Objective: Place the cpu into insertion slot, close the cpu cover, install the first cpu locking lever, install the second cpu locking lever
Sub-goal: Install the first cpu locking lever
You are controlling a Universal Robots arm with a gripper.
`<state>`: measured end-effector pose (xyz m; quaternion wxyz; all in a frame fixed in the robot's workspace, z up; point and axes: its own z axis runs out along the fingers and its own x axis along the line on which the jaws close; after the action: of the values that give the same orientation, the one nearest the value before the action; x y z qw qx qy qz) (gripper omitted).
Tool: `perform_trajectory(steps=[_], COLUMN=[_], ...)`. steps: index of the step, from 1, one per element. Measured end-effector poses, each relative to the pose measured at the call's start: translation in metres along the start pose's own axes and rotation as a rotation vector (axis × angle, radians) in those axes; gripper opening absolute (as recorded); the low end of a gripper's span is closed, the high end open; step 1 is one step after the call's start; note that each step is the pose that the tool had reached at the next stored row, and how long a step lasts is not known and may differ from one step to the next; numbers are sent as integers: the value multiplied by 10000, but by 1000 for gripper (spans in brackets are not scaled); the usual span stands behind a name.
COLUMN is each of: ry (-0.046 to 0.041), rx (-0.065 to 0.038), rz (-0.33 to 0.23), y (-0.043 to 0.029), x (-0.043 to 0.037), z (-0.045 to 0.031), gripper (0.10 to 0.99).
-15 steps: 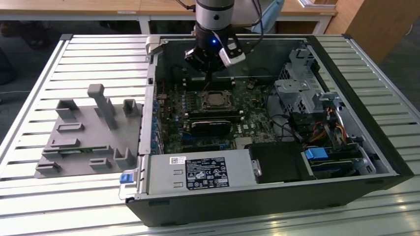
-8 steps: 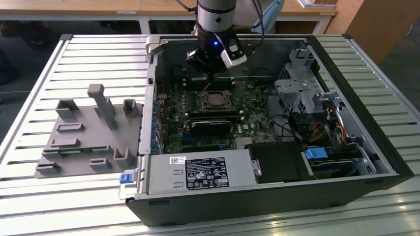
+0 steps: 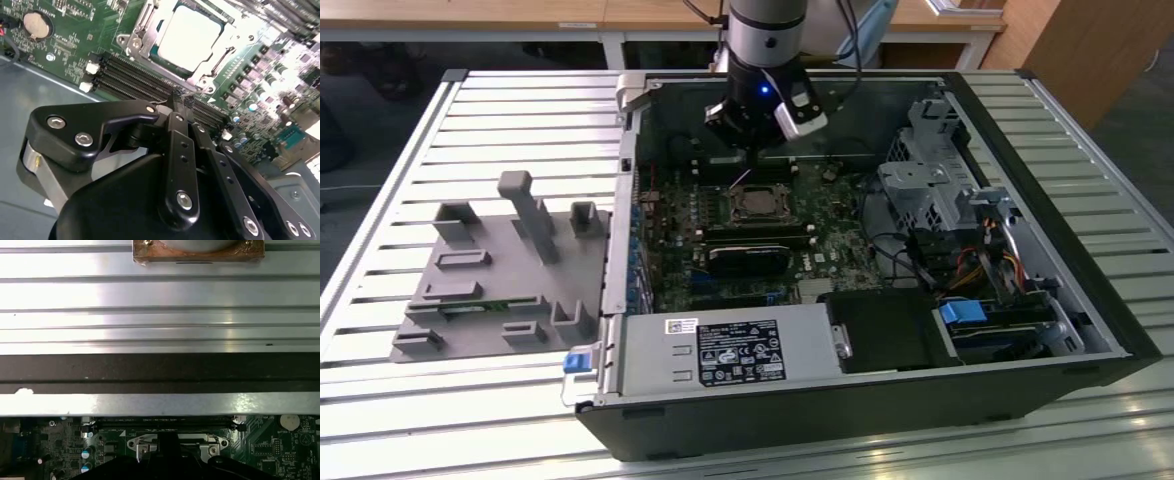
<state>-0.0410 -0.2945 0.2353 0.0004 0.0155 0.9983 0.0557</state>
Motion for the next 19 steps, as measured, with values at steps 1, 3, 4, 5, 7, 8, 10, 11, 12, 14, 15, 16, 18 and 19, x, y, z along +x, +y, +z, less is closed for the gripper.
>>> perform_trajectory(steps=[1, 3, 4, 5, 7, 8, 10, 11, 12, 14, 15, 16, 18, 19], ry=[2, 5, 6, 6, 6, 6, 6, 6, 6, 6, 7, 6, 7, 7], rx=[-81, -201, -219, -226, -229, -229, -228, -228, -229, -229, -228, -228, -227, -227], rz=[0, 1, 1, 1, 2, 2, 1, 1, 1, 1, 1, 1, 1, 2], y=[0, 0, 0, 1, 1, 0, 0, 0, 0, -1, -1, -1, -3, -4], x=[-2, -7, -12, -17, -32, -40, -58, -67, -76, -93, -101, -109, -125, -133], z=[1, 2, 4, 6, 11, 14, 20, 24, 28, 37, 42, 48, 66, 77], gripper=[106, 106, 106, 106, 106, 106, 106, 106, 106, 106, 106, 106, 106, 106])
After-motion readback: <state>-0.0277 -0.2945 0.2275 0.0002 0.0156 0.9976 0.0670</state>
